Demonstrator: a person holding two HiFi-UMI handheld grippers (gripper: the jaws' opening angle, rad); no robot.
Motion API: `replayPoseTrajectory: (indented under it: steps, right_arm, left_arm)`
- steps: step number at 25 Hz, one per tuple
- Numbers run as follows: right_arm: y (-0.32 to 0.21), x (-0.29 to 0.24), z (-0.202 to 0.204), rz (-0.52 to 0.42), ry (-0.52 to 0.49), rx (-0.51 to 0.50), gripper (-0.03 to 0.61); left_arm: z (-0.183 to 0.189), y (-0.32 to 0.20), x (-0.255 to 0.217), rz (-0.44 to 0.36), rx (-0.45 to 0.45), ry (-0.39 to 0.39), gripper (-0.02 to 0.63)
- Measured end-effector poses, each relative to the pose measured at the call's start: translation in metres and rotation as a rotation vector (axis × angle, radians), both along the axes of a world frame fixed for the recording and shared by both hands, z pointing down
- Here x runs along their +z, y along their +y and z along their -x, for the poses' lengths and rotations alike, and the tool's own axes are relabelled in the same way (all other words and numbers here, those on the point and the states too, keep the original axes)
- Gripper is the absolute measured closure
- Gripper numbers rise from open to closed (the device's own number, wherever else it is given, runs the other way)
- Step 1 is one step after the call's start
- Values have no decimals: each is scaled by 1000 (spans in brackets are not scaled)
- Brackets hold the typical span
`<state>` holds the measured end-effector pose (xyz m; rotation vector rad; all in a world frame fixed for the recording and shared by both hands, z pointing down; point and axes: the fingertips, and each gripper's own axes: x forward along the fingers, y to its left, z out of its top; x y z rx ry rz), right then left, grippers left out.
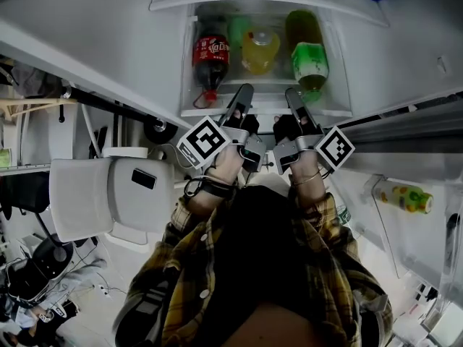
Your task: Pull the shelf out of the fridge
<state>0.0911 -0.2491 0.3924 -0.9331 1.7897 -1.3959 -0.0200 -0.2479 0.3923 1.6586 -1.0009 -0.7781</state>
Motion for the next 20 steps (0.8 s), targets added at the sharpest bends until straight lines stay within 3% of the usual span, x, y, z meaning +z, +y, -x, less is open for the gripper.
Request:
replayPoseTrajectory:
  steps: [14, 20]
  right_arm:
    - [44, -3, -2, -29, 23, -4, 541]
    - [59, -5, -5, -47, 30, 0, 541]
  left_arm:
    - [-3, 45, -3, -18, 37, -9, 578]
    - [-7, 62, -2, 6, 45, 40, 578]
